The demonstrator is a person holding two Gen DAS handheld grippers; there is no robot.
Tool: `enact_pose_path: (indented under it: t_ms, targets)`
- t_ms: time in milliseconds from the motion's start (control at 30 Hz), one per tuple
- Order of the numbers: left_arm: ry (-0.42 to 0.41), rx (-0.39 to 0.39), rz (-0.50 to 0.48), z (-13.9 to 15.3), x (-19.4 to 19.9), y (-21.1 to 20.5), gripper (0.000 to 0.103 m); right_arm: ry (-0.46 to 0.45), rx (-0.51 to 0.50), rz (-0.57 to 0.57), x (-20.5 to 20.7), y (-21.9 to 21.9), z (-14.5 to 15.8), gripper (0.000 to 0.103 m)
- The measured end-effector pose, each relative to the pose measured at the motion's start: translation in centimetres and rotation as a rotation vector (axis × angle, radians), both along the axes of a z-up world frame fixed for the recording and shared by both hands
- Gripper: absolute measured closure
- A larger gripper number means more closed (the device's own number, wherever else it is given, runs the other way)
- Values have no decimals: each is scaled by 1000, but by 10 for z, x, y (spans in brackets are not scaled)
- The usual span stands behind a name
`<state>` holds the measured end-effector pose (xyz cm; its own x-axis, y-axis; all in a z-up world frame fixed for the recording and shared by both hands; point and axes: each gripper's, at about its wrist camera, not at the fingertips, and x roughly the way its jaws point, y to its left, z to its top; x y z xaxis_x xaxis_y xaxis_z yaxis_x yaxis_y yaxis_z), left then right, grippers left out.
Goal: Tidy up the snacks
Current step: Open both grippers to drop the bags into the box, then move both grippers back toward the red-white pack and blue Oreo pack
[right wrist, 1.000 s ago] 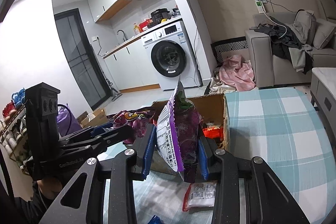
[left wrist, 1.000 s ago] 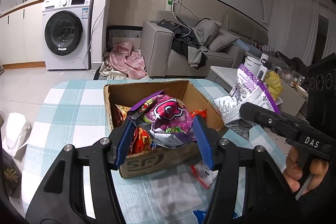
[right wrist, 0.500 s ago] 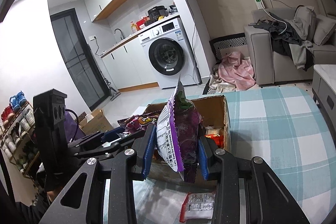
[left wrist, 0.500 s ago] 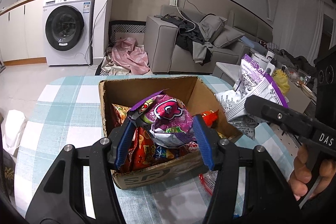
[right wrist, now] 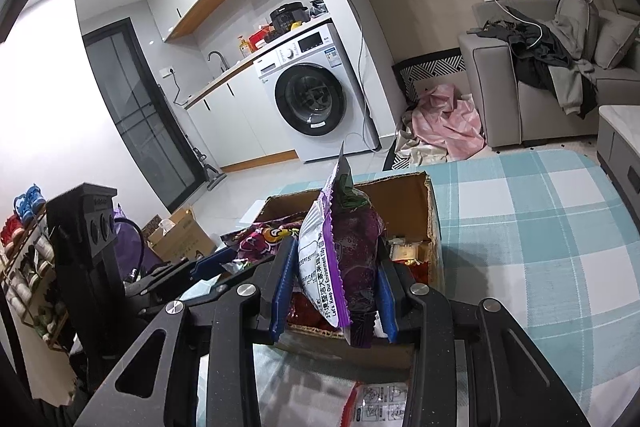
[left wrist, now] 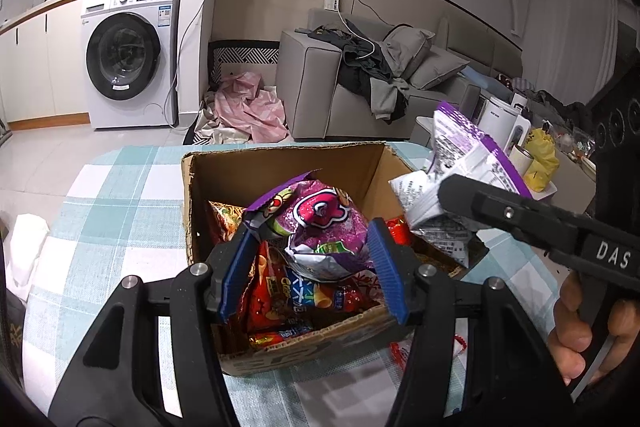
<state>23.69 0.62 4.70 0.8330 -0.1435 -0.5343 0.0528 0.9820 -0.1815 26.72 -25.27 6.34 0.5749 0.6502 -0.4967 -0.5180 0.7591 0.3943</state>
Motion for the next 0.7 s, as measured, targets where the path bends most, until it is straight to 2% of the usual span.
enact_pose_path:
  t_ms: [233, 333, 367, 400, 467, 533, 600, 700]
  targets:
    - [6, 16, -2, -7, 0, -3, 49, 44, -17, 6, 14, 13, -13, 66]
    - [15, 24, 3, -7, 0, -1, 43, 45, -50, 13, 14, 19, -16, 64]
    - [16, 21, 4, -7, -2, 0, 37, 29, -62, 10, 11, 18, -15, 60]
    - [15, 20, 12, -6, -4, 2, 28, 17, -61, 7, 8, 17, -13, 51]
    - [9, 20, 26, -4, -9, 5, 18, 5, -42, 11, 4, 10, -9, 44]
    - [-9, 20, 30, 0, -17, 9, 15, -7, -35, 2, -1, 2, -6, 22]
    - [-24, 34, 55, 4, -27, 12, 1, -17, -28, -5, -7, -7, -2, 7]
    - [-69, 50, 73, 10, -48, 15, 1, -10, -35, -14, -15, -18, -2, 3]
